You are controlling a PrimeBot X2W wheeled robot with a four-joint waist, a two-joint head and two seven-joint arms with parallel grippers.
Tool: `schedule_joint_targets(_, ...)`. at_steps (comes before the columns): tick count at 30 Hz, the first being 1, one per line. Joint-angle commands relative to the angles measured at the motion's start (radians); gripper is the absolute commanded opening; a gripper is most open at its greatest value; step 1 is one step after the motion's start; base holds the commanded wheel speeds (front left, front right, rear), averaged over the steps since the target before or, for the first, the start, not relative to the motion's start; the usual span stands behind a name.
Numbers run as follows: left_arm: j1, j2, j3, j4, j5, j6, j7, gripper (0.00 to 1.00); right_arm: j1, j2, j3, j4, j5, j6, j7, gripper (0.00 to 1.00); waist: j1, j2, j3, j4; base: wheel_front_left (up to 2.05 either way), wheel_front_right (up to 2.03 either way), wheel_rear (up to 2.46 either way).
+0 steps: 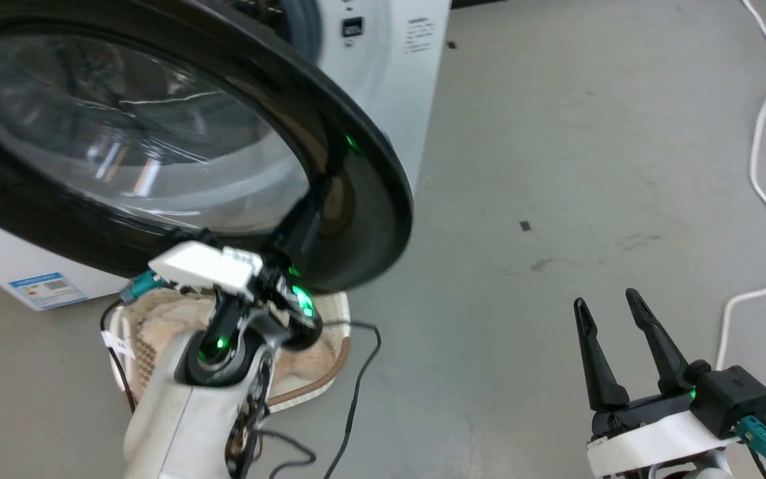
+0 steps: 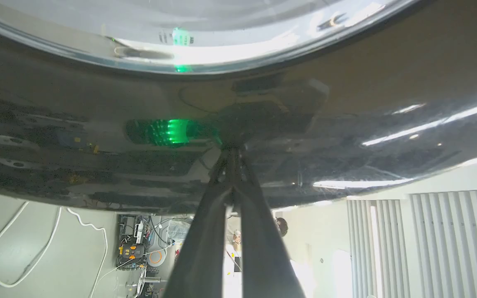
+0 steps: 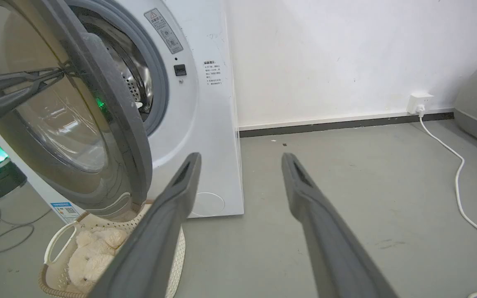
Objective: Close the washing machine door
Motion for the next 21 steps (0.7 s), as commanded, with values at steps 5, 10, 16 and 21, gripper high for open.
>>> schedule_joint_targets(5,-0.082,0.001,-0.009,0.077,-0.005,-0.020,-0.076,0.00,-0.011,0.000,0.004,-0.002,0.010,-0.001,-0.004,1.00,0.0000,0.0000,0.012,-0.033,0.00,0.00,0.00)
schedule_joint_targets(10,-0.086,0.000,-0.028,0.109,-0.012,-0.027,-0.080,0.00,-0.005,0.000,-0.007,0.000,0.010,-0.001,-0.004,1.00,0.0000,0.0000,-0.004,-0.018,0.00,0.00,0.00)
schedule_joint_targets(16,0.009,0.015,-0.048,0.063,0.017,-0.029,-0.008,0.00,0.001,0.000,-0.019,0.000,-0.003,-0.001,-0.004,1.00,0.0000,0.0000,-0.044,0.033,0.00,0.00,0.00)
schedule_joint_targets(21,0.140,0.142,-0.188,-0.021,0.218,-0.029,0.087,0.00,0.016,0.000,-0.033,0.002,-0.021,-0.001,-0.004,1.00,0.0000,0.0000,-0.085,0.097,0.00,0.00,0.00)
